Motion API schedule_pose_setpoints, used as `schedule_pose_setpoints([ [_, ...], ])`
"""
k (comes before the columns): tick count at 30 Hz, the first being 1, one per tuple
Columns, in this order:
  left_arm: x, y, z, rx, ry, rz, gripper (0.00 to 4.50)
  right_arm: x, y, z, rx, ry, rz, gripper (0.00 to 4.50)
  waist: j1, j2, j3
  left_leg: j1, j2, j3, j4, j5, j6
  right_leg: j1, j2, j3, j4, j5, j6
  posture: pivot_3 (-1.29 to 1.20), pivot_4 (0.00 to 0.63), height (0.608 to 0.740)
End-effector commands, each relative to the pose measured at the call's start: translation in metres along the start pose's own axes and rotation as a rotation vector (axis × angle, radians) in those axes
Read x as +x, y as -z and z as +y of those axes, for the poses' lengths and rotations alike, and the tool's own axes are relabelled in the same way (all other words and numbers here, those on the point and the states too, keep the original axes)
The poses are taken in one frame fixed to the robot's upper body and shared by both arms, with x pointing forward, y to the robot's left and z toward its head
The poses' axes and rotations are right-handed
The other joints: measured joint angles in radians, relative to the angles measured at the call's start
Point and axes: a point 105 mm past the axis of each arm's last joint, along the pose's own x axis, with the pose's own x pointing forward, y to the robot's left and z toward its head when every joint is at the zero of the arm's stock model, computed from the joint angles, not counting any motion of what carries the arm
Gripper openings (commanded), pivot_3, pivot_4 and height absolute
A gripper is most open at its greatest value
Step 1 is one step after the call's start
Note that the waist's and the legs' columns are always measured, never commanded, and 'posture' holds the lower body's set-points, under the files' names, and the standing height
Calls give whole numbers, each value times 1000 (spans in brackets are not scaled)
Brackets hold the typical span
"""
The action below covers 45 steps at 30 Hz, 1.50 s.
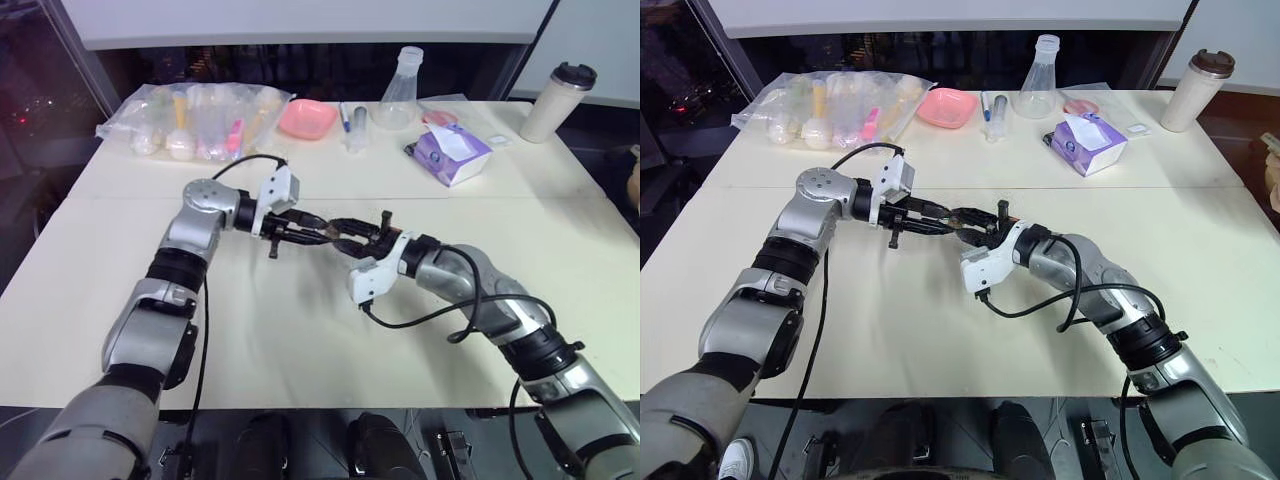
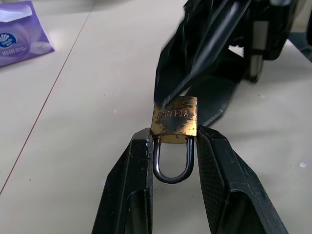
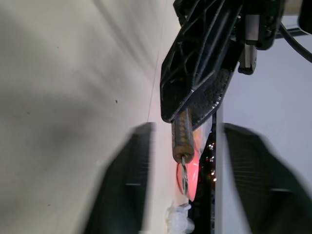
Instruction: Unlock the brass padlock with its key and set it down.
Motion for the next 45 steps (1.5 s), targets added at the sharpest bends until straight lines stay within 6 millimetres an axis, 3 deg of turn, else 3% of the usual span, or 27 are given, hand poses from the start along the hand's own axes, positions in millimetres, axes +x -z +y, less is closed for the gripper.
schedule_pose_setpoints([
  [1, -2, -13, 1, 33, -1, -31, 692, 3, -4, -14, -29, 51, -26, 29, 0, 0, 0, 0, 0, 0, 0, 0, 0, 0, 0, 0, 0, 0, 0, 0, 150, 715],
  [13, -6, -10, 3, 6, -57, -36, 692, 3, -5, -17, -15, 63, -31, 29, 0, 0, 0, 0, 0, 0, 0, 0, 0, 0, 0, 0, 0, 0, 0, 0, 150, 715],
  [21, -16, -15, 13, -3, -131, -50, 4358, 3, -2, -17, -4, 53, -20, 0, -1, 0, 0, 0, 0, 0, 0, 0, 0, 0, 0, 0, 0, 0, 0, 0, 150, 715],
  [26, -42, -34, 24, -89, -228, -159, 4439, 2, 0, -15, 12, 55, -6, 0, -3, 0, 0, 0, 0, 0, 0, 0, 0, 0, 0, 0, 1, 0, 0, 0, 150, 715],
  [32, -46, -31, 20, -101, -262, -156, 4439, 3, -2, -15, 24, 58, -11, 0, 0, 0, 0, 0, 0, 0, 0, 0, 0, 0, -1, 0, 1, 0, 0, 0, 150, 715],
  [40, -32, -18, 14, -71, -251, -103, 791, 4, -2, -16, 31, 60, -14, 0, 0, 0, 0, 0, 0, 0, 0, 0, -1, 0, -1, 1, 1, 0, 0, 0, 150, 715],
  [42, -30, -13, 13, -74, -250, -90, 245, 4, -2, -16, 30, 60, -15, 0, -1, 0, 0, 0, 0, 0, 0, 0, -1, 0, -1, 1, 1, 0, 0, 0, 150, 715],
  [45, -28, -11, 14, -82, -250, -91, 245, 4, -2, -16, 30, 59, -14, 0, -1, 0, 0, 0, 0, 0, 0, 0, -1, 0, -1, 1, 1, 0, 0, 0, 150, 715],
])
